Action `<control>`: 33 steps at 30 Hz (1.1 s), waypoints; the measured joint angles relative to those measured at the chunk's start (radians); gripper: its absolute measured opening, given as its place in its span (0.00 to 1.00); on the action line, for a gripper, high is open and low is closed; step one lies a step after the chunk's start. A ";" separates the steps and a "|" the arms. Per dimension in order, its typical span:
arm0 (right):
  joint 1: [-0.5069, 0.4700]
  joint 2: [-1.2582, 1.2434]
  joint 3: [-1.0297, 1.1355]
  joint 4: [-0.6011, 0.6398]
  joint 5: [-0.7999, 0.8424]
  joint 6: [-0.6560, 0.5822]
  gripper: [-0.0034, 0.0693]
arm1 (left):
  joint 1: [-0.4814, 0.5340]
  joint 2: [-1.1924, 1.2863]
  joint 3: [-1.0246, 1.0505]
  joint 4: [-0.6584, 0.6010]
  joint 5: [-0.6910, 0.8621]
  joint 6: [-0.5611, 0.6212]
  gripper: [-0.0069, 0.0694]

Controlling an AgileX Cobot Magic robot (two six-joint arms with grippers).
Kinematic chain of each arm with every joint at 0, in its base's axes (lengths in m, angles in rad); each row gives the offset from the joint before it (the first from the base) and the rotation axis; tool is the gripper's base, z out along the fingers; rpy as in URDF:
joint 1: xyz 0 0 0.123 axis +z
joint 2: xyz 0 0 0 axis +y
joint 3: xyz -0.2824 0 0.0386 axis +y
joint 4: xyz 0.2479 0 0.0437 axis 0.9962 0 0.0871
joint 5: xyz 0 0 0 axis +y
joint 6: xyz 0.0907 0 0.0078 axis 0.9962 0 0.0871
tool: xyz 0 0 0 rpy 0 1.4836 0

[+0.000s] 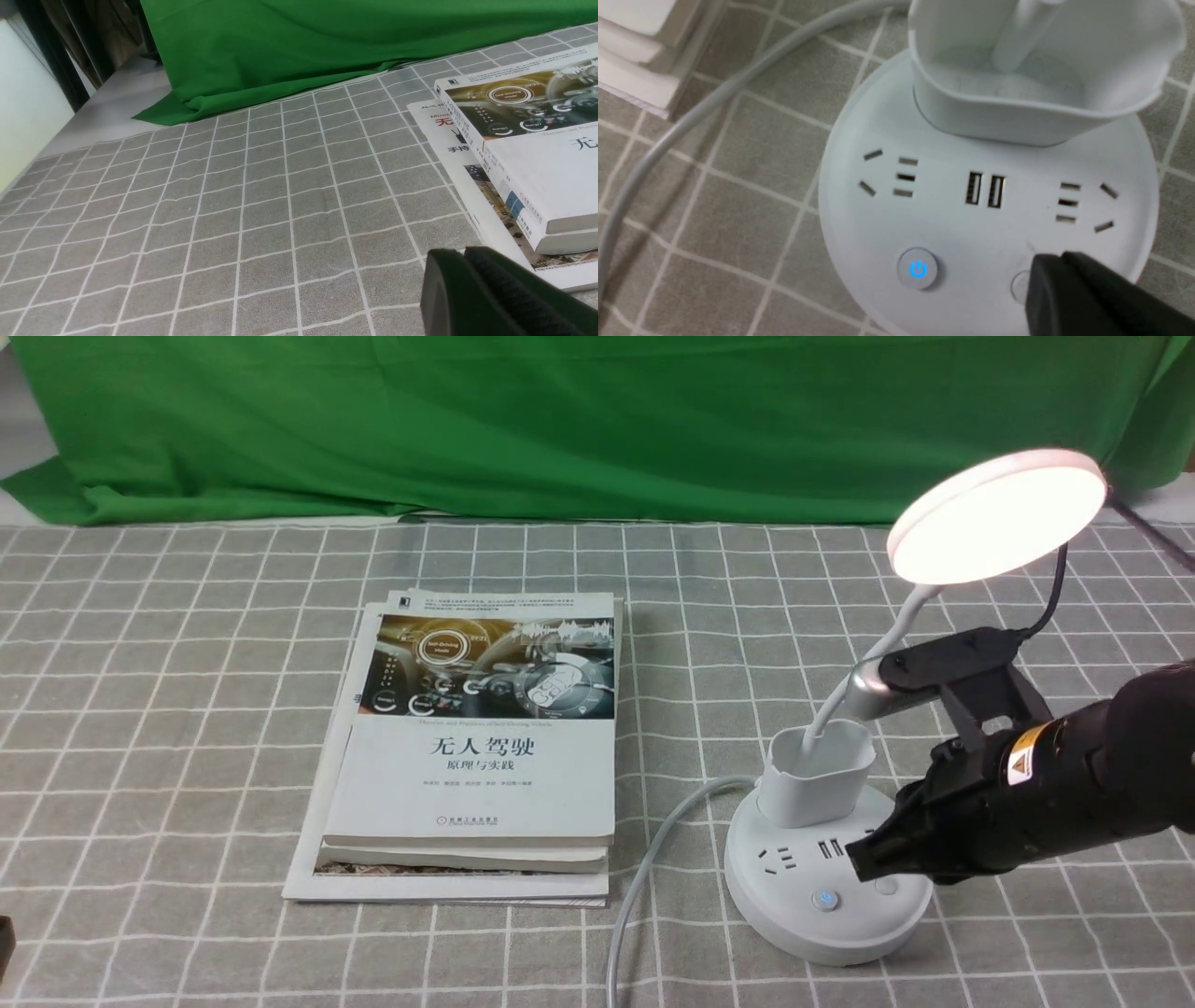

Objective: Turn off the desk lamp on the grey coffee tablecloth by hand.
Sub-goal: 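Press the power button on the lamp base to turn the lamp off with the right gripper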

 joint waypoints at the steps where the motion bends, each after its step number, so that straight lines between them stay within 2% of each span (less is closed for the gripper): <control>1: 0.000 0.022 0.019 0.000 -0.024 0.000 0.10 | 0.000 0.000 0.000 0.000 0.000 0.000 0.12; 10: 0.000 0.058 0.043 -0.001 -0.059 0.012 0.11 | 0.000 0.000 0.000 0.000 0.000 0.000 0.12; 21: 0.000 -0.080 0.045 -0.001 -0.111 0.023 0.12 | 0.000 0.000 0.000 0.000 0.000 0.000 0.12; 33: 0.000 0.073 0.062 -0.001 -0.147 0.023 0.09 | 0.000 0.000 0.000 0.000 0.000 0.000 0.12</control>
